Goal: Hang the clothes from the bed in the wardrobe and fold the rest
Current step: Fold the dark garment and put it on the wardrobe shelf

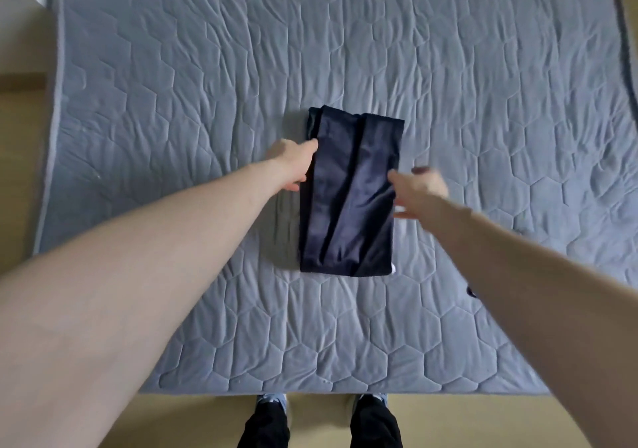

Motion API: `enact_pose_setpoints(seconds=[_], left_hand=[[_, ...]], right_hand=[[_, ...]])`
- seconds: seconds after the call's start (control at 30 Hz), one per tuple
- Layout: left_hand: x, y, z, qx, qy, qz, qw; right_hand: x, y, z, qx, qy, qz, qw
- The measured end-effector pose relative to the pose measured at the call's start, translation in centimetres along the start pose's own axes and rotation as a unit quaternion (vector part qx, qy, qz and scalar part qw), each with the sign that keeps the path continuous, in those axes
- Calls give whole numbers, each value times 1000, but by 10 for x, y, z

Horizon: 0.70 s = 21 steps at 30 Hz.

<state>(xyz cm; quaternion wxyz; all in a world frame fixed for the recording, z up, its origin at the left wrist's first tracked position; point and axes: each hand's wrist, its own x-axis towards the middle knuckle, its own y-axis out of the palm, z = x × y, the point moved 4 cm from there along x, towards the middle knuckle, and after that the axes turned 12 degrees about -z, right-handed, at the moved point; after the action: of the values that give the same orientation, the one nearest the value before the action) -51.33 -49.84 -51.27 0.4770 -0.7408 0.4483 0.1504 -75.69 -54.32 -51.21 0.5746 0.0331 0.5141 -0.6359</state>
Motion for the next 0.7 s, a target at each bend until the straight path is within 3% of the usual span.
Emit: enact_pose_setpoints(seconds=[0.07, 0.13, 0.23, 0.33, 0.43, 0.57, 0.7], left_hand=[[14, 5, -2, 127, 90, -43, 987], [31, 12, -16, 200, 165, -50, 965], [50, 19, -49, 267, 279, -74, 919], [71, 39, -80, 352, 344, -70, 868], [95, 62, -97, 410, 322, -10, 853], [123, 86, -95, 451, 224, 51, 863], [130, 104, -82, 412, 200, 60, 887]], right_hand=[[-12, 12, -39, -43, -8, -17, 999], [-25, 22, -86, -49, 40, -27, 998], [-45, 40, -143, -43, 179, -16, 983], [-54, 62, -174, 75, 320, 54, 943], [-46, 78, -179, 109, 291, 91, 946], [-18, 86, -178, 171, 225, 38, 959], [6, 75, -188, 264, 232, -22, 936]])
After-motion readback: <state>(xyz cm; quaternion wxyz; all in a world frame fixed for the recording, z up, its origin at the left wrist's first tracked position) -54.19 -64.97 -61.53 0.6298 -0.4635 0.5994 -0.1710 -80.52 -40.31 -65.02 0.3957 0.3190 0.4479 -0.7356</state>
